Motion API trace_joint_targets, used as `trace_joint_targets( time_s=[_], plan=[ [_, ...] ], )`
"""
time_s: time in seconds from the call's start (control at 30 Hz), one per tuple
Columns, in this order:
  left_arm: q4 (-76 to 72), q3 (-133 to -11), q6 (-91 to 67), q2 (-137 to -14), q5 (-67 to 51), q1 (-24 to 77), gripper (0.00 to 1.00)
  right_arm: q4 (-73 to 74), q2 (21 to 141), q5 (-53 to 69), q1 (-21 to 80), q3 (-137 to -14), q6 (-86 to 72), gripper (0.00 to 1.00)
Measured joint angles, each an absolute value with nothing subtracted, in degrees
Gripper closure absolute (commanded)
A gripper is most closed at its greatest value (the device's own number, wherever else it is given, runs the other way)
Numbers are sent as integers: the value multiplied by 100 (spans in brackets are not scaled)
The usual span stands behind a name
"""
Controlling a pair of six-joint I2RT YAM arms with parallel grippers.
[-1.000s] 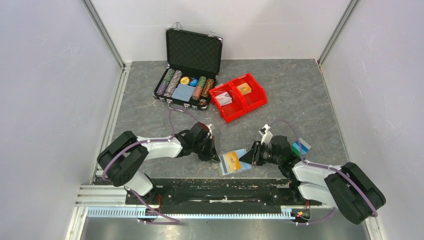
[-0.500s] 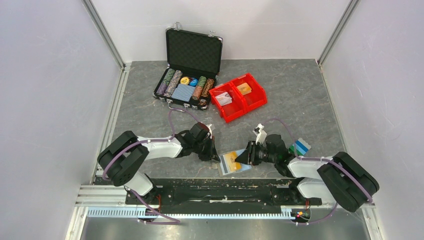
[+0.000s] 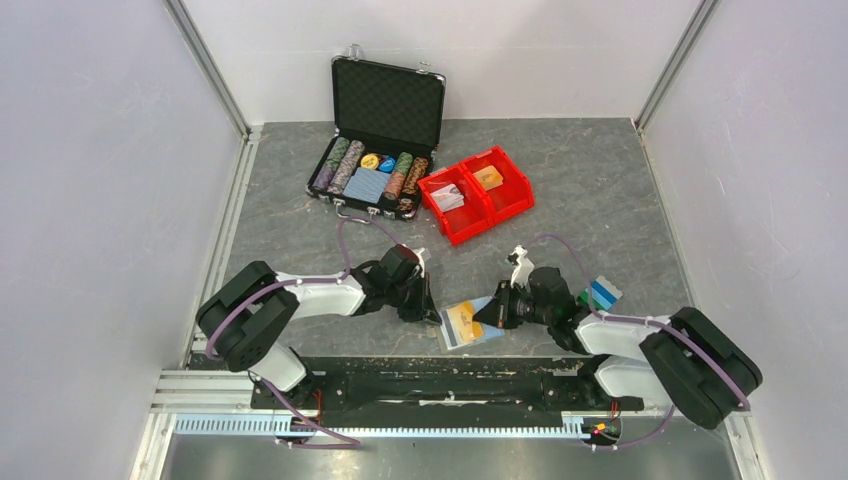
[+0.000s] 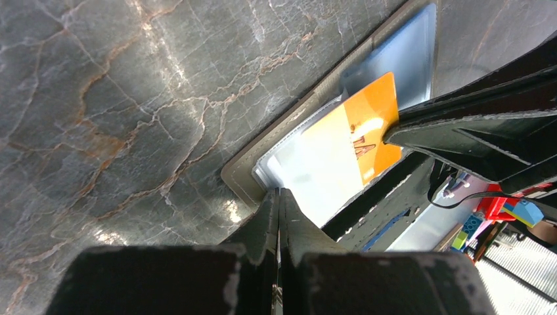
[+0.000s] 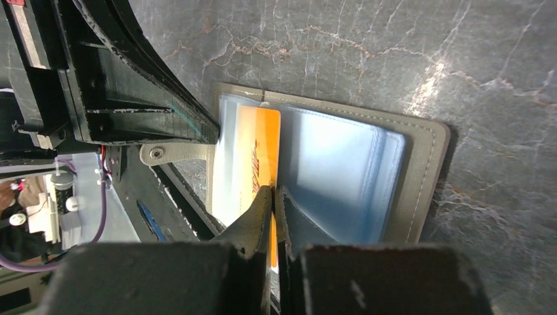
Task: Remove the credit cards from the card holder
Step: Remove the credit card from the card holder, then place the credit card in the storage box.
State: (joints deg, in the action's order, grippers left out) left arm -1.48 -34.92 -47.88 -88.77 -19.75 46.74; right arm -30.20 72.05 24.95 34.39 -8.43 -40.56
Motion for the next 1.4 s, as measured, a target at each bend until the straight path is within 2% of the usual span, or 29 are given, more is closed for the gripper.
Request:
trace_joint_targets(
  time_s=[0.4, 0.47, 0.63, 0.93, 1.23, 1.4],
  plan=[
    [43, -3640, -4652, -8908, -1946, 4676, 96, -1459, 5961, 1986, 3011, -1223, -3374, 100],
    [99, -3667, -4611, -8886, -1931, 4676, 89, -1256, 5819, 1925, 2963, -1376, -3240, 100],
    [366, -3833, -4508, -8744, -1911, 4676, 66, -843, 5653, 1955, 2821, -1730, -2893, 100],
    [1474, -4899, -3903, -7830, -1761, 4674, 52, -386, 5566, 3140, 2783, -2244, -2036, 100],
    [1957, -5478, -3089, -7472, -2318, 4672, 50, -840, 5555, 4595, 2786, -2255, -2010, 100],
    [2099, -5518, -2814, -7695, -2871, 4672, 57, -1122, 5494, 4967, 2786, -2209, -2137, 100]
  ],
)
